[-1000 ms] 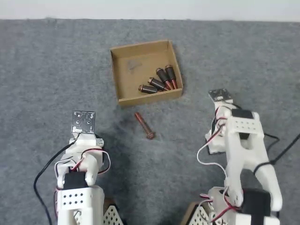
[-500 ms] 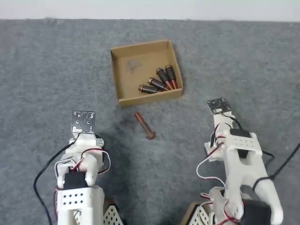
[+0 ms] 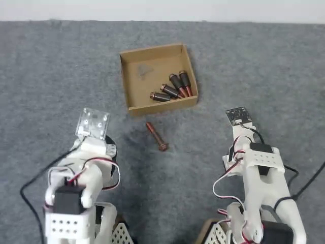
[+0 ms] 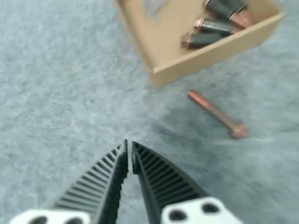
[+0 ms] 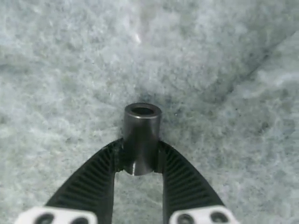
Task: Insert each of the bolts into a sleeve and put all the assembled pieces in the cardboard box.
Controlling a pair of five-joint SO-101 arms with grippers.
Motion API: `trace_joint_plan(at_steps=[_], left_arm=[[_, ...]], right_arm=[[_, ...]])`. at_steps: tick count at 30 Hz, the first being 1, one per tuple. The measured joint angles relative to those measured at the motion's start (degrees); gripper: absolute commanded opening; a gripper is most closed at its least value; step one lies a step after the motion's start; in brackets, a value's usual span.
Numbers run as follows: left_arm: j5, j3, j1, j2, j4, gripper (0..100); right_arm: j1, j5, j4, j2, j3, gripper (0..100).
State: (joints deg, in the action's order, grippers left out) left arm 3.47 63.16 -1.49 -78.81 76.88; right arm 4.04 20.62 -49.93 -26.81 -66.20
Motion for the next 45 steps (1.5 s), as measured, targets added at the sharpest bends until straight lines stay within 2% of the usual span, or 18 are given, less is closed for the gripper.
trace_joint_plan(at_steps=[4,11,19,25,28,33,35,37,40,45], left_arm=[[0.0,-11.6,3.1,12.2,3.8,1],[0.0,-24.4,11.0,35.3,3.6,1],[-0.2,-27.8,18.4,60.0,-3.4,1],[0.5,-27.9,18.8,70.1,-10.7,1],[7.4,-27.9,19.2,70.8,-12.1,1],[26.0,-27.9,18.5,70.8,-12.5,4],[27.4,-27.9,17.9,70.8,-13.6,7],[26.8,-27.9,18.1,70.8,-14.9,10],[19.3,-27.0,17.9,70.8,-18.3,9],[-5.0,-23.7,16.5,70.8,-25.5,9]], right_arm=[[0.0,0.0,0.0,0.0,0.0,0.6],[0.1,0.0,0.0,0.0,0.0,0.6],[0.2,0.0,0.0,0.0,0.0,0.6],[0.2,0.0,0.4,0.0,-0.1,0.6],[0.2,0.0,0.5,0.0,-0.1,0.6],[0.2,0.0,0.8,0.0,-0.1,0.6],[0.2,0.0,0.8,0.0,-0.1,0.6],[0.2,0.0,0.8,0.0,-0.1,0.6],[0.2,0.0,0.8,0.0,-0.1,0.6],[0.2,0.0,0.8,0.0,-0.1,0.6]])
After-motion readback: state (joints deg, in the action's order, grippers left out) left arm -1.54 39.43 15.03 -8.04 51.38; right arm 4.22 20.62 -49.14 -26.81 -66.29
